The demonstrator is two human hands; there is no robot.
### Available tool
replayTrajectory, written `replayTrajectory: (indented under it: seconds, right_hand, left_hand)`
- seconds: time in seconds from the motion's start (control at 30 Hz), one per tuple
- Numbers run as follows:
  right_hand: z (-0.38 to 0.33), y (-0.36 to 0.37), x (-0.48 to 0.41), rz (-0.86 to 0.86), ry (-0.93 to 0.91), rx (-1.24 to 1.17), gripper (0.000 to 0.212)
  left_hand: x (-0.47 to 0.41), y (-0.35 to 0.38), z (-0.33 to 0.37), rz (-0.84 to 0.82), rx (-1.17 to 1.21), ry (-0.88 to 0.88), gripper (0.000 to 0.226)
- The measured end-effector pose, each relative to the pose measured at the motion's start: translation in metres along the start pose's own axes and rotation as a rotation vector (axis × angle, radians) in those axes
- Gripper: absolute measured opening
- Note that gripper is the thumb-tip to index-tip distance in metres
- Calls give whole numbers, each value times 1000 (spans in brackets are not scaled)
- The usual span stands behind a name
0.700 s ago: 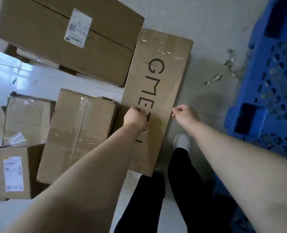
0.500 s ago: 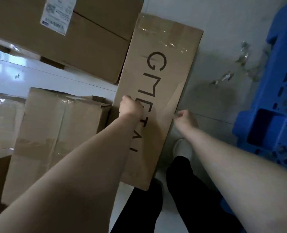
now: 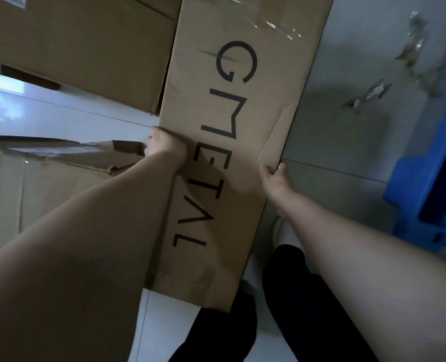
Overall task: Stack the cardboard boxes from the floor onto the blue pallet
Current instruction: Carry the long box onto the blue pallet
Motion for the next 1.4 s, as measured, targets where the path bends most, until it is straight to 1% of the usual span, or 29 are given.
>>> replayTrajectory:
  seconds: [0.07, 0.13, 0.23, 0.33, 0.43, 0.53, 0.67, 0.93, 1.13, 1.23, 1.4]
  right_hand:
    - [5, 2, 0, 8, 16, -116, 61]
    - [9, -7, 1, 63, 45, -197, 58]
    - [18, -33, -2, 166, 27, -225, 57]
    - [27, -46, -4, 145, 56, -242, 59]
    - [30, -48, -5, 112, 101, -245, 60]
    - [29, -54, 2, 114, 114, -252, 61]
    - [23, -71, 25, 151, 105, -217, 61]
    - [-3, -117, 103, 189, 79, -292, 62]
    - [-14, -152, 173, 222, 36, -335, 53]
    - [-11, -163, 205, 214, -17, -342, 48]
    - [15, -176, 260, 220, -54, -388, 53]
  left_hand:
    - [2, 3, -5, -18, 28, 23, 43]
    - [7, 8, -5, -64, 64, 84, 39]
    - [20, 21, 2, -167, 113, 176, 43]
    - [31, 35, 1, -191, 134, 151, 48]
    - [35, 39, 0, -192, 206, 101, 46]
    - [39, 32, 6, -214, 205, 107, 47]
    - [59, 13, 22, -229, 210, 139, 47]
    - [125, -47, 60, -233, 267, 201, 49]
    - [185, -97, 77, -206, 267, 233, 51]
    - [214, -119, 78, -193, 254, 256, 52]
    - [267, -147, 71, -180, 204, 320, 52]
Point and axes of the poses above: each hand's wrist, its own x-axis away from the middle knuckle, its own y-axis out of the palm, z = x × y, the point moved 5 cm from there along -x, towards the middle knuckle, and after that the axes turned 5 degrees about y, right-handed, at the moved point
